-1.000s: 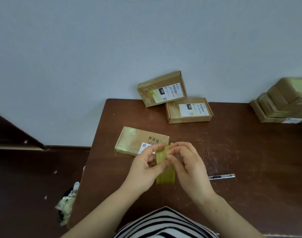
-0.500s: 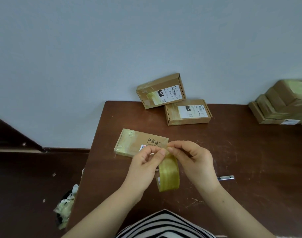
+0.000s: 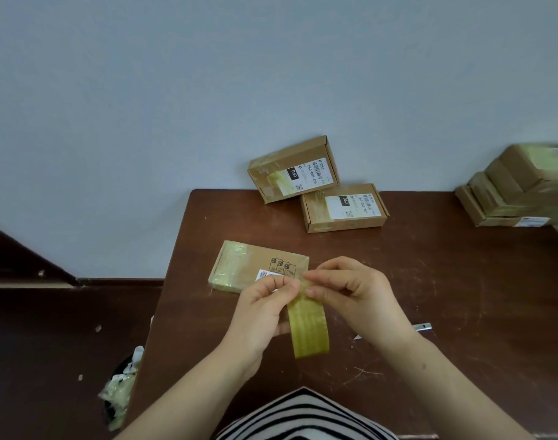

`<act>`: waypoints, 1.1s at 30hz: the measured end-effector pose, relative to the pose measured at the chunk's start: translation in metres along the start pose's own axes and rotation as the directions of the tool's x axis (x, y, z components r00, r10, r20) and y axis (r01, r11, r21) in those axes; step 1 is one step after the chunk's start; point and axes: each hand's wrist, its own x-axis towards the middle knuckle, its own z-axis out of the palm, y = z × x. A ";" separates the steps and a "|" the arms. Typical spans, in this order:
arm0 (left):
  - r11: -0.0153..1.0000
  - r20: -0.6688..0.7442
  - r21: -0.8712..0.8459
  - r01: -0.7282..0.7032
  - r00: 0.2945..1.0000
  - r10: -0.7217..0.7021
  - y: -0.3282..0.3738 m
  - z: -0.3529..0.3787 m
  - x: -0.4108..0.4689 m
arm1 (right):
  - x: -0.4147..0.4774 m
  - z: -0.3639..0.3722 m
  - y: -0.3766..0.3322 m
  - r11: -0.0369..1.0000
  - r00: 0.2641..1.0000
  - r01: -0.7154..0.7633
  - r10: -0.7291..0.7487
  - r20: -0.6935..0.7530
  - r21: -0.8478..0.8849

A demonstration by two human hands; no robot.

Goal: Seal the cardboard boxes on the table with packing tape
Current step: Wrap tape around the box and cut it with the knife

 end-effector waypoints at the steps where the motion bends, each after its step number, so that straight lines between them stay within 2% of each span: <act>1: 1.000 0.006 0.010 -0.002 1.000 0.002 0.000 -0.001 0.000 | 0.000 -0.001 0.000 1.000 1.000 -0.004 0.004 0.001 -0.024; 9: 0.995 0.021 0.079 -0.056 0.998 0.055 -0.001 0.001 0.002 | -0.001 -0.004 -0.006 0.968 0.999 0.052 -0.050 0.014 -0.246; 12: 0.993 0.092 0.113 -0.025 0.996 0.015 -0.001 -0.001 0.006 | -0.001 -0.004 -0.006 0.940 0.998 0.058 -0.046 0.045 -0.336; 17: 0.989 0.235 0.127 0.078 0.966 -0.107 0.001 -0.006 0.016 | -0.005 -0.005 0.001 0.912 0.996 0.022 0.015 0.087 -0.409; 20: 0.969 0.277 0.245 0.020 0.957 -0.089 0.004 -0.003 0.022 | -0.007 -0.008 0.008 0.915 0.997 -0.001 0.032 0.069 -0.403; 22: 0.962 0.231 0.273 -0.013 0.971 -0.053 0.004 0.005 0.024 | -0.004 -0.011 0.015 0.920 0.998 -0.025 0.045 0.042 -0.391; 24: 0.958 0.164 0.285 -0.032 0.986 -0.016 0.001 0.013 0.029 | -0.003 -0.011 0.023 0.954 0.997 -0.079 0.073 -0.031 -0.288; 25: 0.958 0.140 0.283 -0.041 0.990 0.001 0.000 0.019 0.032 | -0.003 -0.012 0.028 0.975 0.988 -0.140 0.127 -0.086 -0.174; 27: 0.972 0.094 0.231 -0.044 0.995 0.022 -0.001 0.030 0.040 | -0.006 -0.015 0.039 0.945 0.937 -0.308 0.321 -0.137 0.107; 29: 0.976 0.057 0.211 -0.048 0.998 0.037 -0.004 0.041 0.050 | -0.011 -0.019 0.049 0.835 0.868 -0.466 0.496 -0.035 0.292; 31: 0.963 0.052 0.265 -0.052 0.998 0.039 -0.010 0.050 0.061 | -0.015 -0.018 0.059 0.754 0.857 -0.504 0.499 0.132 0.422; 33: 0.956 0.064 0.291 -0.031 0.998 0.013 -0.017 0.055 0.072 | -0.015 -0.016 0.071 0.767 0.872 -0.483 0.466 0.153 0.423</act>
